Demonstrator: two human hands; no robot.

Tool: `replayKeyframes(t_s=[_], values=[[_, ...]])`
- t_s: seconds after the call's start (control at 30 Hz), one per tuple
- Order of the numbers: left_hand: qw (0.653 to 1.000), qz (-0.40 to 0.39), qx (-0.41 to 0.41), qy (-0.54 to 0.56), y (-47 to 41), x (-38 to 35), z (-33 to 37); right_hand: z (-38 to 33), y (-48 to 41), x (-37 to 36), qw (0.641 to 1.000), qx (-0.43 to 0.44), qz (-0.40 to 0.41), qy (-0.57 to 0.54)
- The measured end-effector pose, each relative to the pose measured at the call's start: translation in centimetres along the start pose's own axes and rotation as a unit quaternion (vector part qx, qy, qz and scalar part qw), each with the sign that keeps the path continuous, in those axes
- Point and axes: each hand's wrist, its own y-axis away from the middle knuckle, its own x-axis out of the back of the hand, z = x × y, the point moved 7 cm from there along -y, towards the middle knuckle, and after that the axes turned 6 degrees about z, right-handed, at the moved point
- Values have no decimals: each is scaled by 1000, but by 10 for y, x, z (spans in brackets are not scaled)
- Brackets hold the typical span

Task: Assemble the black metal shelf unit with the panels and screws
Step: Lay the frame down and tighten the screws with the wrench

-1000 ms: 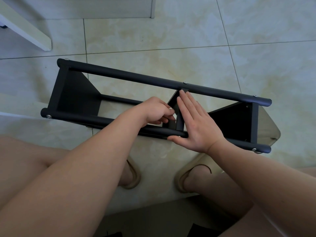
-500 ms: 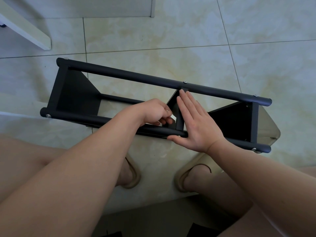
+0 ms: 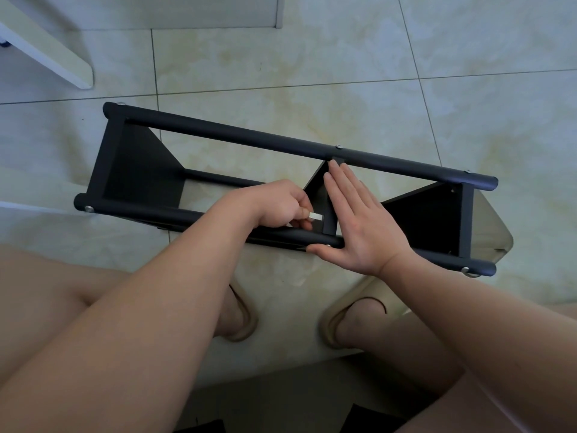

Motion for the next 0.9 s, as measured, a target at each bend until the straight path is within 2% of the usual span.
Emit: replayKeyframes(t_s=[0.17,0.37,0.53,0.73,0.8,0.9], values=[[999,0,8,-37,0,3,-1,1,-1,-1,1000,1,-3,6],[996,-36,19,-75,0,-2,-4,0,0,-1,1000,3,3,4],[996,11,0,-83,-4,10,-1,2,-1,-1,1000,1,-1,6],[994,29,-38,-96,-3,16,13,2,-1,0,1000,1,3,0],[998,34,-33,-51,-4,12,17,2,-1,-1,1000,2,2,1],[995,47,11,84,-5,3,14,2,-1,-1,1000,1,-1,2]])
